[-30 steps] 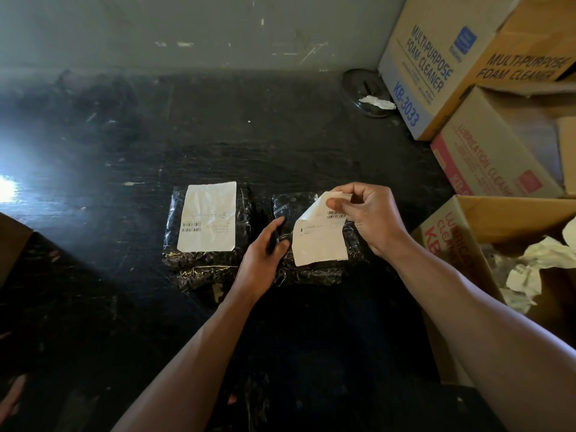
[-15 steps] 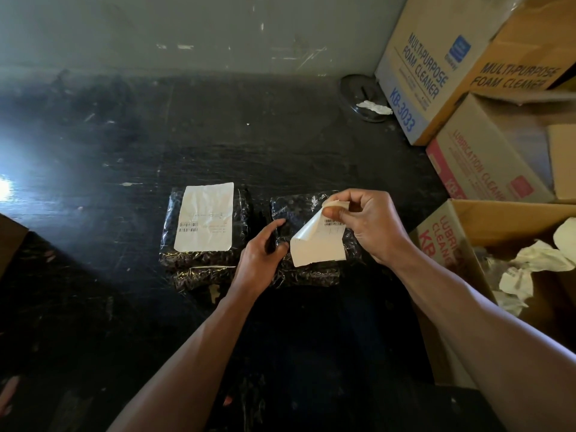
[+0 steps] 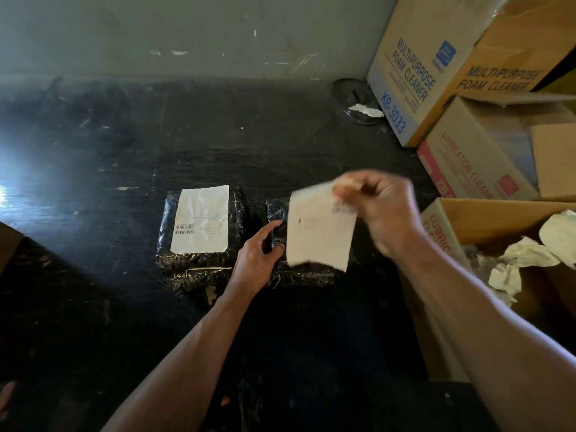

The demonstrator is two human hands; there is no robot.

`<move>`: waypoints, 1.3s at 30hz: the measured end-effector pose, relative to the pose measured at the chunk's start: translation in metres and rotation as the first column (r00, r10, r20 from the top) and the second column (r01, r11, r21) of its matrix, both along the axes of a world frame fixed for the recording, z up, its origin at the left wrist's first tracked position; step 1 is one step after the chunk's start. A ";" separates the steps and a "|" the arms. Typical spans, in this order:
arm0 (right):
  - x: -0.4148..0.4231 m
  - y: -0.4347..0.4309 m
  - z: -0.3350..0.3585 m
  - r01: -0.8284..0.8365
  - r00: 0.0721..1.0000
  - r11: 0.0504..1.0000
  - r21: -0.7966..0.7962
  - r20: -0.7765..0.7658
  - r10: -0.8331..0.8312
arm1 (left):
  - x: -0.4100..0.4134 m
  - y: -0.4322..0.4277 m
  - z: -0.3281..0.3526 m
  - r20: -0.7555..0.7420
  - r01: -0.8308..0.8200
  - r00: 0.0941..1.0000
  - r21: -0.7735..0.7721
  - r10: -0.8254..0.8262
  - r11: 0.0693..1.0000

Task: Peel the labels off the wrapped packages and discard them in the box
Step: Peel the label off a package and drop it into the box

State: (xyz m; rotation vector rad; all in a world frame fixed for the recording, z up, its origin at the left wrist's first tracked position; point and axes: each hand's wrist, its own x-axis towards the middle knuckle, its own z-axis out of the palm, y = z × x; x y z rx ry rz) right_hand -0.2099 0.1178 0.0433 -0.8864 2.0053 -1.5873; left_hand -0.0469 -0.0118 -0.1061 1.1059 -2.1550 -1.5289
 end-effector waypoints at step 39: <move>-0.100 0.306 -0.023 0.599 0.797 0.658 0.457 -0.256 -0.547 | -0.163 0.247 0.094 0.178 0.561 0.800 -0.559 -0.573 0.610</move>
